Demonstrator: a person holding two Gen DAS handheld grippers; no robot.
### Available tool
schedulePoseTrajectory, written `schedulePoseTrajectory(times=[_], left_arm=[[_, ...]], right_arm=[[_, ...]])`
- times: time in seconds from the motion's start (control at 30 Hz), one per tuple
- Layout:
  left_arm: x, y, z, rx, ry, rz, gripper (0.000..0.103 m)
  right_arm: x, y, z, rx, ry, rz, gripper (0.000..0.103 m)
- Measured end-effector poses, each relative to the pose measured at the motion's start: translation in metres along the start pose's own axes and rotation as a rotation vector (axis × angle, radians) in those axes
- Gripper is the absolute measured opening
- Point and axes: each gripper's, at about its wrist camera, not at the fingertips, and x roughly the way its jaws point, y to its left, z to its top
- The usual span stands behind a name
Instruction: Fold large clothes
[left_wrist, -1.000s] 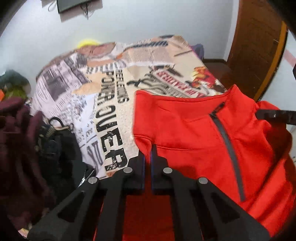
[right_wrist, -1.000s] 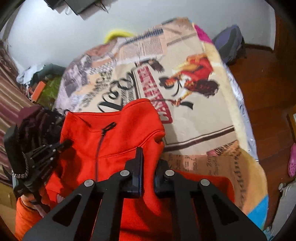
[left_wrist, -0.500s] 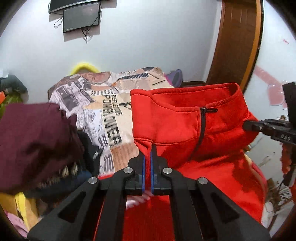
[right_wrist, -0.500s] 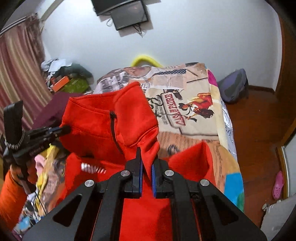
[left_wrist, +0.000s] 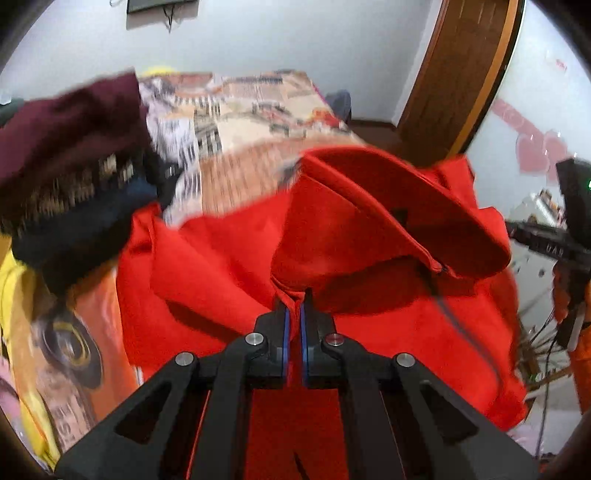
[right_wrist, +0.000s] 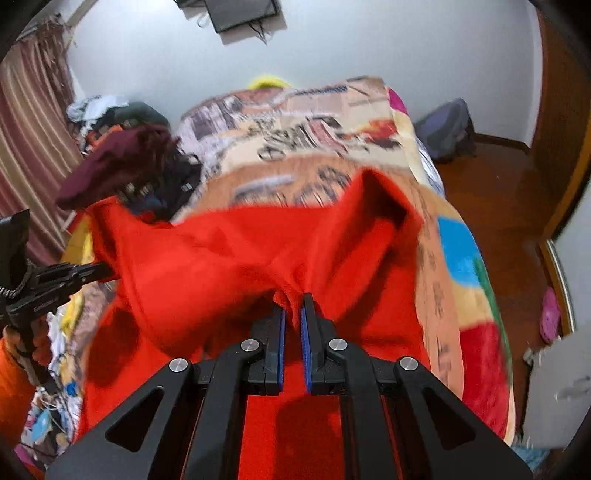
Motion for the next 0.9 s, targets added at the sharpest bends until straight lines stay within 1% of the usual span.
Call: schedulePoseTrajectory(times=[0.13,0.2,0.23,0.3,0.37,0.4,0.43,0.5,0.53,0.57,0.63,0.67,0.7,0.73,0.8,0.9], left_arm=[[0.01,-0.009,-0.034,0.036,0.053,0.066,0.003],[0.012,-0.009,-0.045,0.032,0.073,0.081,0.004],[0.012,-0.007,-0.049,0.029,0.08,0.096,0.006],[0.007,-0.003,-0.056,0.019,0.079,0.128,0.013],[0.0,0.003,-0.058,0.004,0.067,0.154,0.025],[-0.005,0.007,-0.06,-0.004,0.059,0.169,0.037],[-0.011,0.012,-0.058,-0.017,0.039,0.192,0.046],[-0.021,0.023,-0.053,-0.04,0.007,0.22,0.051],[-0.025,0.029,-0.05,-0.05,-0.003,0.232,0.052],[-0.028,0.036,-0.045,-0.061,-0.017,0.247,0.053],[-0.032,0.048,-0.033,-0.08,-0.041,0.27,0.058],[-0.032,0.054,-0.026,-0.089,-0.052,0.285,0.059],[-0.031,0.06,-0.018,-0.098,-0.061,0.298,0.06],[-0.03,0.063,-0.011,-0.104,-0.067,0.302,0.062],[-0.026,0.074,0.003,-0.127,-0.079,0.306,0.068],[-0.01,0.091,0.021,-0.18,-0.079,0.308,0.074]], right_arm=[[0.003,-0.012,-0.02,0.037,0.034,-0.052,0.007],[-0.002,-0.016,-0.028,0.062,0.039,-0.068,0.007],[-0.004,-0.021,-0.029,0.076,0.041,-0.08,0.007],[-0.01,-0.025,-0.032,0.092,0.034,-0.092,0.007],[-0.017,-0.028,-0.03,0.093,0.022,-0.114,0.007],[-0.02,-0.028,-0.029,0.089,0.015,-0.123,0.007],[-0.025,-0.028,-0.024,0.084,0.005,-0.131,0.007],[-0.031,-0.026,-0.017,0.078,-0.015,-0.136,0.007],[-0.034,-0.025,-0.011,0.079,-0.031,-0.133,0.007],[-0.037,-0.024,-0.009,0.081,-0.044,-0.13,0.009],[-0.04,-0.022,0.003,0.084,-0.07,-0.132,0.024],[-0.039,-0.02,0.008,0.082,-0.081,-0.139,0.042],[-0.038,-0.017,0.014,0.079,-0.097,-0.148,0.058],[-0.037,-0.013,0.021,0.071,-0.123,-0.161,0.062],[-0.03,-0.007,0.032,0.055,-0.136,-0.178,0.069],[-0.01,-0.003,0.049,0.044,-0.116,-0.204,0.07]])
